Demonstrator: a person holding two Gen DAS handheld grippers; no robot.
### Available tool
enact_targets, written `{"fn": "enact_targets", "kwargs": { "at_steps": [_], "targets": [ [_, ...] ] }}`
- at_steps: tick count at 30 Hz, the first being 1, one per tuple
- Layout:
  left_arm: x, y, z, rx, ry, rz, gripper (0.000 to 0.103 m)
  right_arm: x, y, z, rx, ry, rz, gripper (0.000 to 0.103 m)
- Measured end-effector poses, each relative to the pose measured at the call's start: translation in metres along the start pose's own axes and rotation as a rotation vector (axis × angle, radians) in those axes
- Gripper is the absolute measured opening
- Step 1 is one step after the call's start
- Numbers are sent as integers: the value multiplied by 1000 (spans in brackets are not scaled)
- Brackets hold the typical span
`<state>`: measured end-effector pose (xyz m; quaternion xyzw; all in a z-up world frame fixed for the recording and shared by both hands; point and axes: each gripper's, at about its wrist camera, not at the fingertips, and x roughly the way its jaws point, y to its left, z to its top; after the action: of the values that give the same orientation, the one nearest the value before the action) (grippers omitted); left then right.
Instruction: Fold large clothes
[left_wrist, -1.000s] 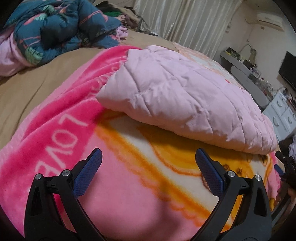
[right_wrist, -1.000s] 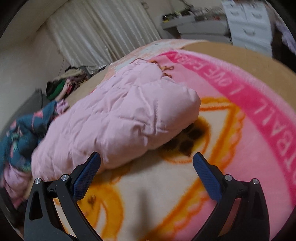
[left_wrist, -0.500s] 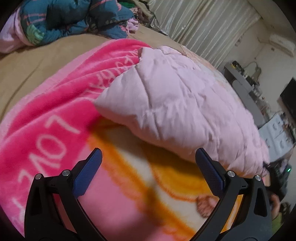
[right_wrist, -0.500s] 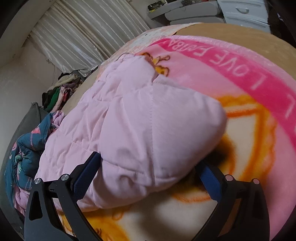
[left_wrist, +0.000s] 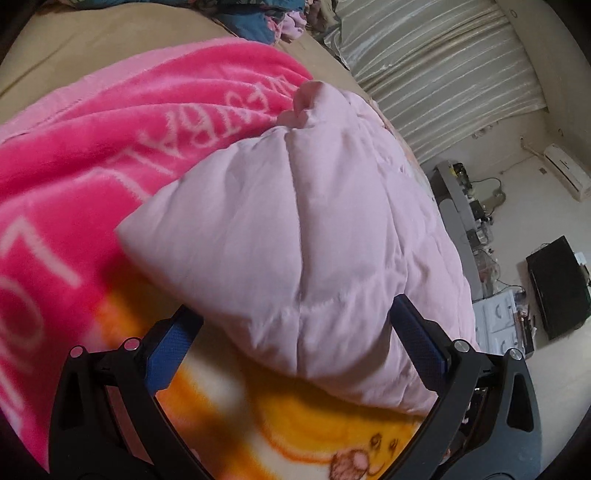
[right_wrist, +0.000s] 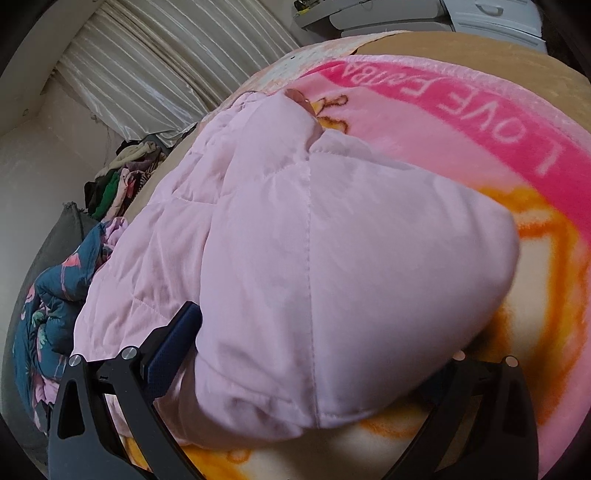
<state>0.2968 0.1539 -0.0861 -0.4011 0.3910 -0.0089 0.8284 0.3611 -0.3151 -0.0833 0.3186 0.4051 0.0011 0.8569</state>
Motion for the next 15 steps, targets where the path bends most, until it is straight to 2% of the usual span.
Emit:
{"fn": "enact_targets", "kwargs": {
  "at_steps": [13,15],
  "targets": [
    [26,-3,18,-1,22,-42,95,20,3,9,-11,15,53,99],
    [28,-3,18,6,20,-47,95,20,4,8,-10,15,71,95]
  ]
}}
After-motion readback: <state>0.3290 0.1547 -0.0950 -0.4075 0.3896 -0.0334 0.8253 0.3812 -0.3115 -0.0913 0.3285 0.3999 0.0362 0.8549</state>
